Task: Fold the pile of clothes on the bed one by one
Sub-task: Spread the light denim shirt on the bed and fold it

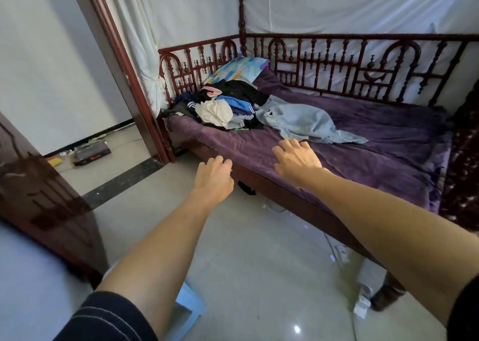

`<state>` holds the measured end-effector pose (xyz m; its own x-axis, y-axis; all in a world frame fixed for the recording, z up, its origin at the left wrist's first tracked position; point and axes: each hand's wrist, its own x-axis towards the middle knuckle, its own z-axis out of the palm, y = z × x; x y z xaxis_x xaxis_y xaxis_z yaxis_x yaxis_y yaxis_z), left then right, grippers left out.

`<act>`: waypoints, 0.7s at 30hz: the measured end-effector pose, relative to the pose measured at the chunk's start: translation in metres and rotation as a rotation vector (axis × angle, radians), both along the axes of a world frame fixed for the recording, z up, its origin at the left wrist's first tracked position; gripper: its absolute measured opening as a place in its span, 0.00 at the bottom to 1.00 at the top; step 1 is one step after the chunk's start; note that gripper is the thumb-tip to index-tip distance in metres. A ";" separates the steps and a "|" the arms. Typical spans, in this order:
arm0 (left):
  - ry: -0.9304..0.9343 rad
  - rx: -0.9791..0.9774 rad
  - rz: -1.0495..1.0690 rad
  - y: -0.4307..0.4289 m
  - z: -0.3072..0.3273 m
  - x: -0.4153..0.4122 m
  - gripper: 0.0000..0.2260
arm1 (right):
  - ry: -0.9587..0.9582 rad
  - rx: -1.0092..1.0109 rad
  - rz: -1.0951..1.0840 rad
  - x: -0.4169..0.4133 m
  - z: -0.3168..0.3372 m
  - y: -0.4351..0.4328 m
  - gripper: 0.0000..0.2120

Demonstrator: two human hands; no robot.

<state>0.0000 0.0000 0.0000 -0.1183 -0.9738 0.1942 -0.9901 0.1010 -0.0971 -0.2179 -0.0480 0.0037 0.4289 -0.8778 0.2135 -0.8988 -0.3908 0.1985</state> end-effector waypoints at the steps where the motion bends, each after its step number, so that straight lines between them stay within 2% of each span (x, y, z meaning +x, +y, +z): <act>1: -0.003 0.022 0.008 -0.010 -0.002 0.001 0.13 | 0.019 0.020 -0.011 0.001 -0.005 -0.011 0.20; 12: 0.013 0.015 -0.002 -0.190 -0.026 0.013 0.14 | -0.009 0.097 -0.052 0.000 -0.035 -0.198 0.21; 21: 0.042 0.061 -0.034 -0.336 -0.051 0.053 0.14 | 0.000 0.198 -0.078 0.032 -0.062 -0.340 0.21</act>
